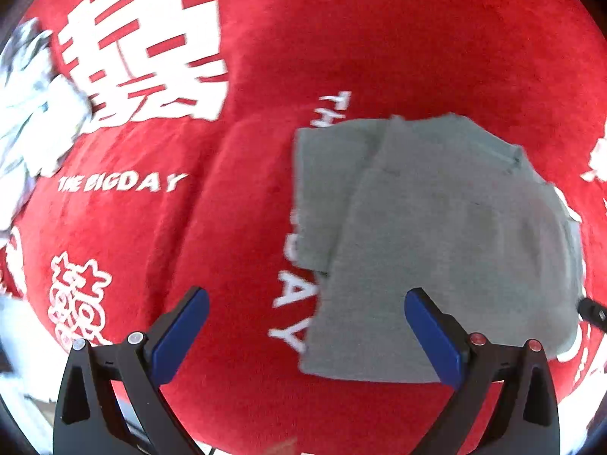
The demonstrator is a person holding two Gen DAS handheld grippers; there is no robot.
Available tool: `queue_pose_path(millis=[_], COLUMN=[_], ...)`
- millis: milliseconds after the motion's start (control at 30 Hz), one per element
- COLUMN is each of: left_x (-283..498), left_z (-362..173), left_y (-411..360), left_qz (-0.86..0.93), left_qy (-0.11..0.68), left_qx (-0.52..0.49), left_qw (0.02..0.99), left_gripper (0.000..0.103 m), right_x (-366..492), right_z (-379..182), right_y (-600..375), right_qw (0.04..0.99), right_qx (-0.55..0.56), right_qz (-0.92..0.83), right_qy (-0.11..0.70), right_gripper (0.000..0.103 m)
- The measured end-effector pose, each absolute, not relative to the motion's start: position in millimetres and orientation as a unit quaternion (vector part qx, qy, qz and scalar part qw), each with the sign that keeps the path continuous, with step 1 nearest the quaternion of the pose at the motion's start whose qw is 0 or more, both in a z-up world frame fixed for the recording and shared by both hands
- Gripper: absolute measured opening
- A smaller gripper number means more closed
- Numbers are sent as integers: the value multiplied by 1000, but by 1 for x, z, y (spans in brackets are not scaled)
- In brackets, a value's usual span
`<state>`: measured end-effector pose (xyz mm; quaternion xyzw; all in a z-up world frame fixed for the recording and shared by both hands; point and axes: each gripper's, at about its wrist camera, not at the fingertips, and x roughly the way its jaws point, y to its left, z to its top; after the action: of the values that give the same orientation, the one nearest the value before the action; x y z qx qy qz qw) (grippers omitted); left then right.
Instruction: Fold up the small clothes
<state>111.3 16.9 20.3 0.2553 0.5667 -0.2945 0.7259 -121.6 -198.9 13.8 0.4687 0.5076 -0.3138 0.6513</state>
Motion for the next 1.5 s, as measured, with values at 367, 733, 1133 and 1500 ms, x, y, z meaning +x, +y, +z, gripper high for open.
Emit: queue_pose_path(millis=[367,733,1133,1500], left_x=[116,118,119,122], left_z=[-1,-11,-35,-41], left_y=[31,31,34,33], left_qz=[-310,-313,-310,-309], left_qy=[591,601,629,634], left_qx=[275,293,305,309], left_qw=[693,675,644,638], left_gripper=[103,103,103,103], right_x=[-97,-89,-101,-90], right_z=[15,-18,-39,-53], right_y=[-169,-147,-139,-127], right_qw=[661,599,556,536], right_qx=[509,590,635,664], right_qz=[-272,-235,-247,-238], right_qy=[479,488,476,464], right_gripper=[103,103,103,103])
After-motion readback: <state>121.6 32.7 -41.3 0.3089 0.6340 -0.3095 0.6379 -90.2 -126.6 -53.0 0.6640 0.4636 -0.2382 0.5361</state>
